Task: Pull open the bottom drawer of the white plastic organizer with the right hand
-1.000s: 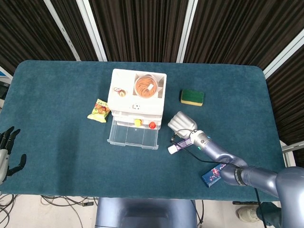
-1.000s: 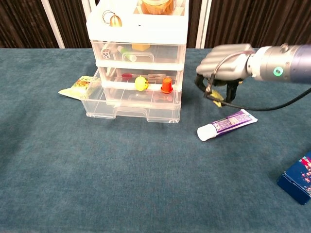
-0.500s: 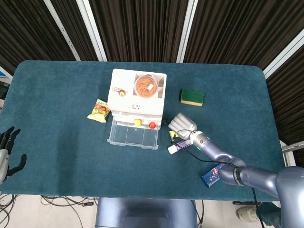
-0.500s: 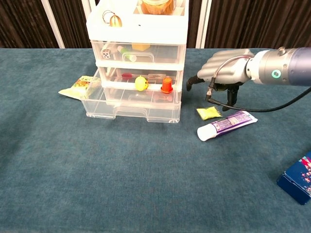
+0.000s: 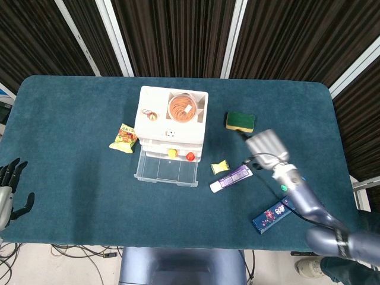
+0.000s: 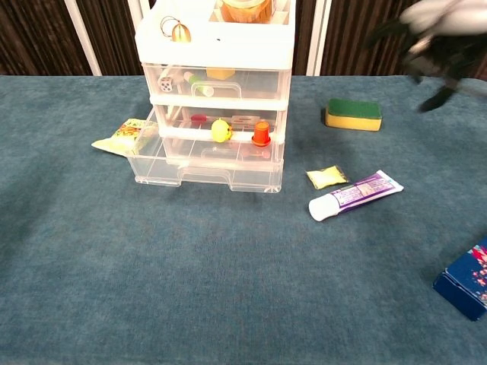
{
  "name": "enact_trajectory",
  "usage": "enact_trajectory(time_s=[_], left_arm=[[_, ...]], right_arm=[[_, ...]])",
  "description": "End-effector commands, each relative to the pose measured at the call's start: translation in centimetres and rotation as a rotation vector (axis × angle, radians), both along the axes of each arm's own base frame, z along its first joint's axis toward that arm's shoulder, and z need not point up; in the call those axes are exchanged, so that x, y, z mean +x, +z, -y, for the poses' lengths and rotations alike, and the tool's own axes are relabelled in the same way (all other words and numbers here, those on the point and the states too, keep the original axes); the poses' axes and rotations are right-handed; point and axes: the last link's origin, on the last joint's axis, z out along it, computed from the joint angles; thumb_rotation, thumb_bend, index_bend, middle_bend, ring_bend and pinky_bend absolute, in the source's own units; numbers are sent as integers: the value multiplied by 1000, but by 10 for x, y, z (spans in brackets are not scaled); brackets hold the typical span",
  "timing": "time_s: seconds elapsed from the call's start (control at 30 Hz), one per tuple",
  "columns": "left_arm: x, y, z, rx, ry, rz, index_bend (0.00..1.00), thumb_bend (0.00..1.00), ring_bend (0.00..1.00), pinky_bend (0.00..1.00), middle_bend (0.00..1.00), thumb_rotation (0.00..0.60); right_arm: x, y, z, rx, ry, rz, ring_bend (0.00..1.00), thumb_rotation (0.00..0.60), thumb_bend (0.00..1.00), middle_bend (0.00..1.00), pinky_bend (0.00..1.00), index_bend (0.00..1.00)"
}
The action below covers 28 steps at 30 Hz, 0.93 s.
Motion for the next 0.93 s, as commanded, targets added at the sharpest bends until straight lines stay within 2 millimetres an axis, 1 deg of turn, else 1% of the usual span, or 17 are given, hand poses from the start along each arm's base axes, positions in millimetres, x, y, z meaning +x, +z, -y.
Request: enact_trajectory(time_s=[0.03, 0.07, 0.1, 0.17, 0.27, 0.3, 0.37, 0.47, 0.73, 0.93], left_arm=[[0, 0, 0, 1, -2, -5, 64, 439, 0, 0, 6, 600], [1, -1, 0, 1, -3, -5, 64, 438, 0, 0, 6, 600], [1, -1, 1, 1, -4, -7, 64, 438, 0, 0, 6, 600], [1, -1, 1, 1, -9, -13, 64, 439, 0, 0, 6, 600], [2, -1, 1, 6, -15, -18, 64, 439, 0, 0, 6, 600], [2, -1, 1, 7, -16, -19, 64, 438, 0, 0, 6, 600], [3, -1, 1, 15, -22, -23, 64, 439, 0, 0, 6, 600], [3, 0, 1, 21, -28, -26, 64, 439, 0, 0, 6, 600], [7, 1, 3, 29, -64, -46, 63, 439, 0, 0, 6, 600], [8, 2, 3, 37, -74, -52, 62, 439, 0, 0, 4, 600]], right_arm=[[-51, 34, -42, -162, -114, 78, 407, 600, 170, 251, 303, 107], [-58, 35, -49, -181, -109, 90, 365, 600, 167, 213, 290, 106], [-65, 36, -56, -203, -112, 107, 341, 600, 165, 193, 282, 105], [-83, 37, -76, -261, -112, 168, 302, 600, 160, 161, 280, 103], [-101, 35, -98, -310, -92, 214, 292, 600, 156, 151, 280, 99], [-104, 34, -102, -316, -87, 216, 291, 600, 155, 151, 280, 97], [-116, 28, -118, -320, -82, 183, 283, 600, 138, 151, 272, 89], [-122, 21, -130, -306, -83, 148, 262, 600, 118, 145, 259, 74], [-134, 2, -156, -256, -95, 88, 237, 600, 116, 120, 245, 60], [-134, -1, -163, -280, -94, 84, 237, 600, 118, 110, 245, 54]])
